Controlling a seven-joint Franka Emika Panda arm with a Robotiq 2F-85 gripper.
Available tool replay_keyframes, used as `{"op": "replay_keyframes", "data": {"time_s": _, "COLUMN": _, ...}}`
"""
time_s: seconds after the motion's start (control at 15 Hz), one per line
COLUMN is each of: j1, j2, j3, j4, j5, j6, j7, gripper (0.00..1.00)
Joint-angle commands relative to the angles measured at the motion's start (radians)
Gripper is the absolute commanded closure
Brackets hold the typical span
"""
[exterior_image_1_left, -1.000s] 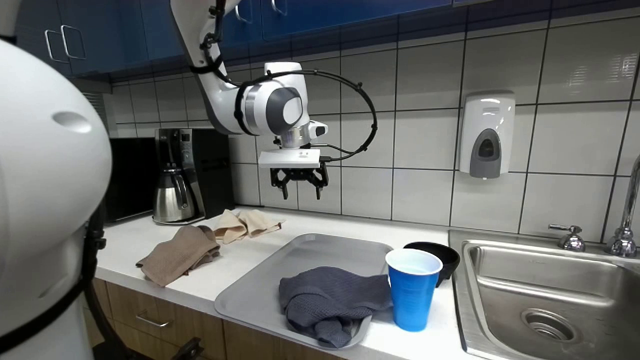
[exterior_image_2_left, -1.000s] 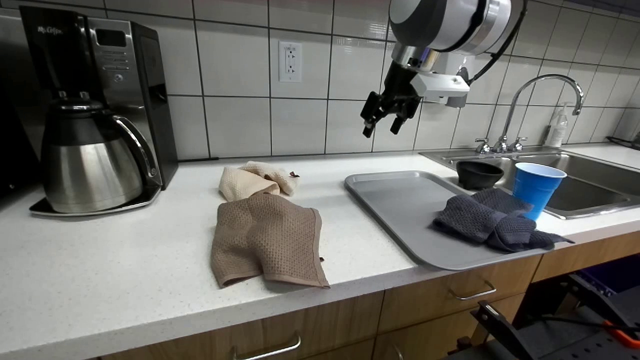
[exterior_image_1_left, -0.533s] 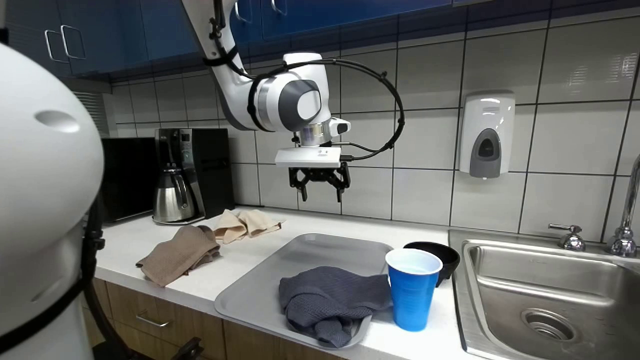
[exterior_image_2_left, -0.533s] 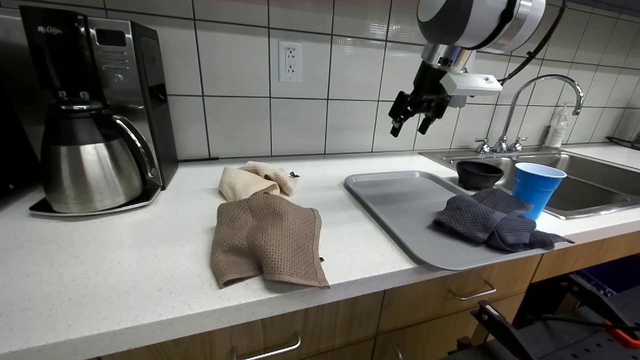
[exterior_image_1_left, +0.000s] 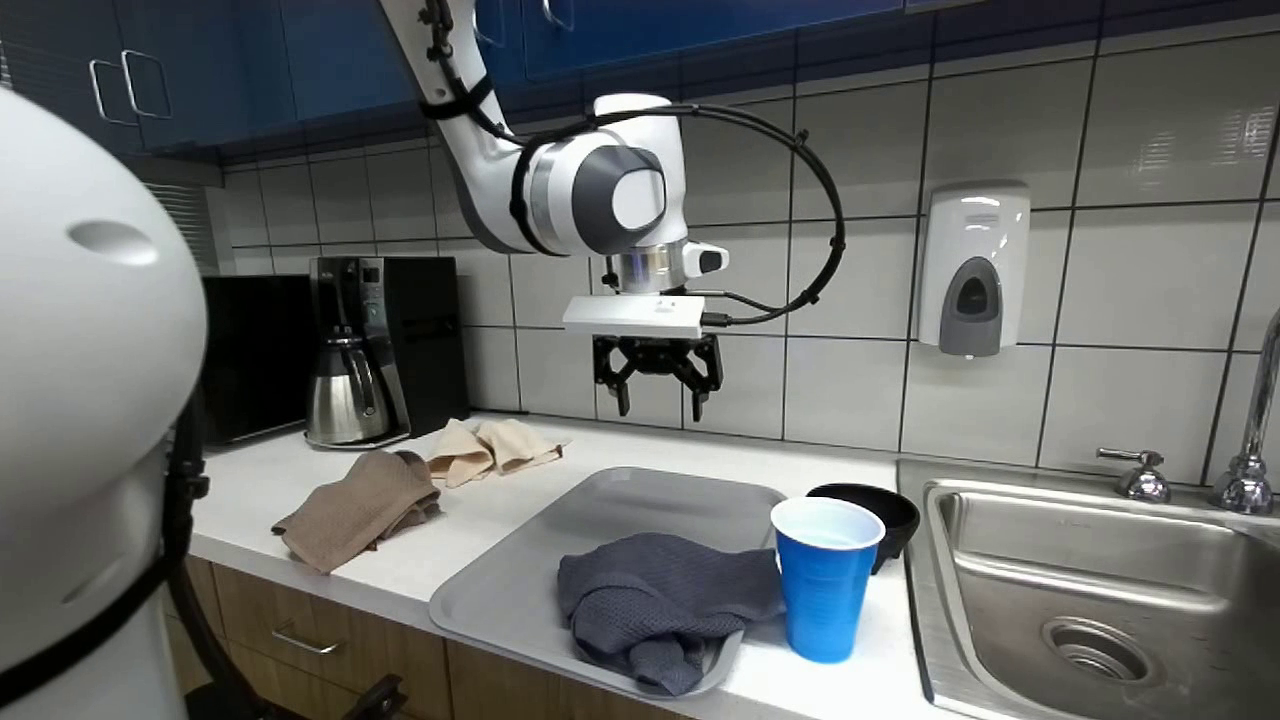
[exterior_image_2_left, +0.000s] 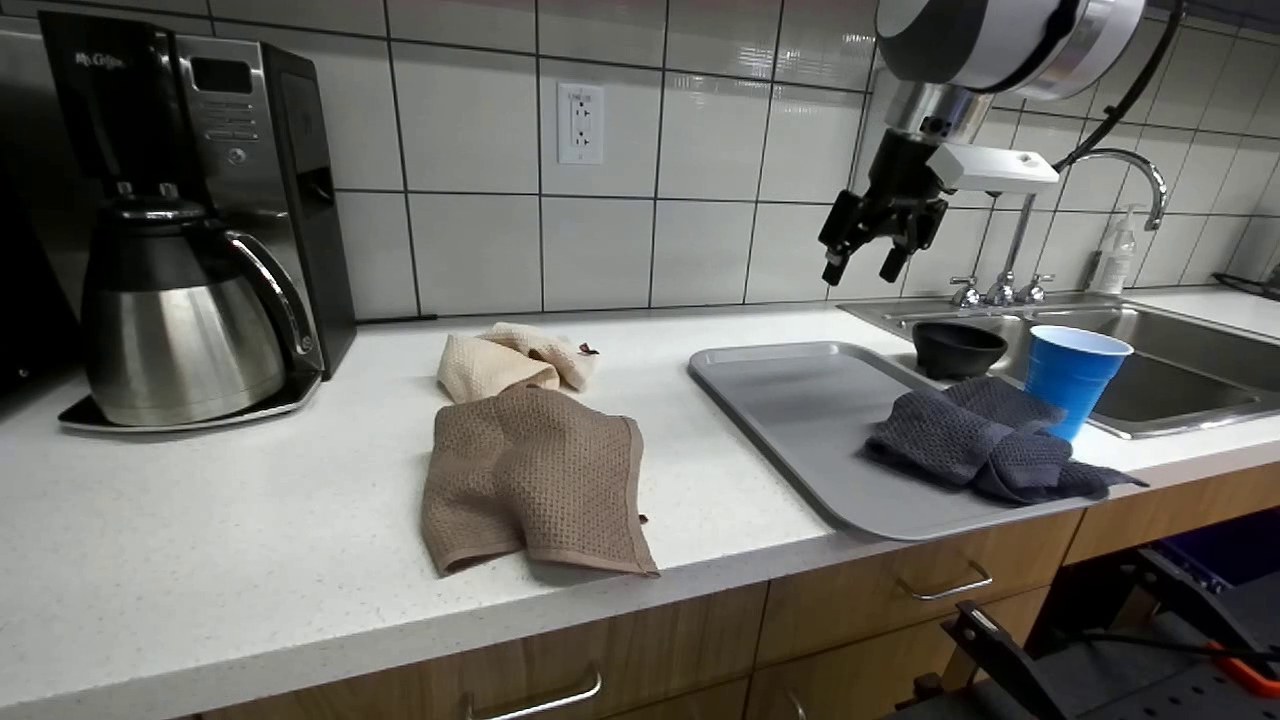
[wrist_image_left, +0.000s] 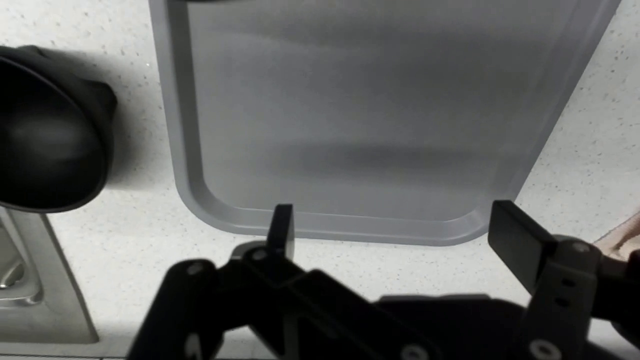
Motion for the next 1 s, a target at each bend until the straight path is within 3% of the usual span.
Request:
{"op": "replay_keyframes", "data": {"time_s": 0.0, "j1": 0.004, "j2": -0.058, "j3": -0.024, "j4": -0.041, "j5": -0.008, "j6": -0.055, "j7": -0.009, "gripper": 0.0}}
{"op": "replay_keyframes", "data": {"time_s": 0.93, "j1": -0.002, "j2": -0.073, "j3": -0.052, "j4": -0.143, "j5": -0.162, "j6": -0.059, "j7": 0.144, "gripper": 0.0}}
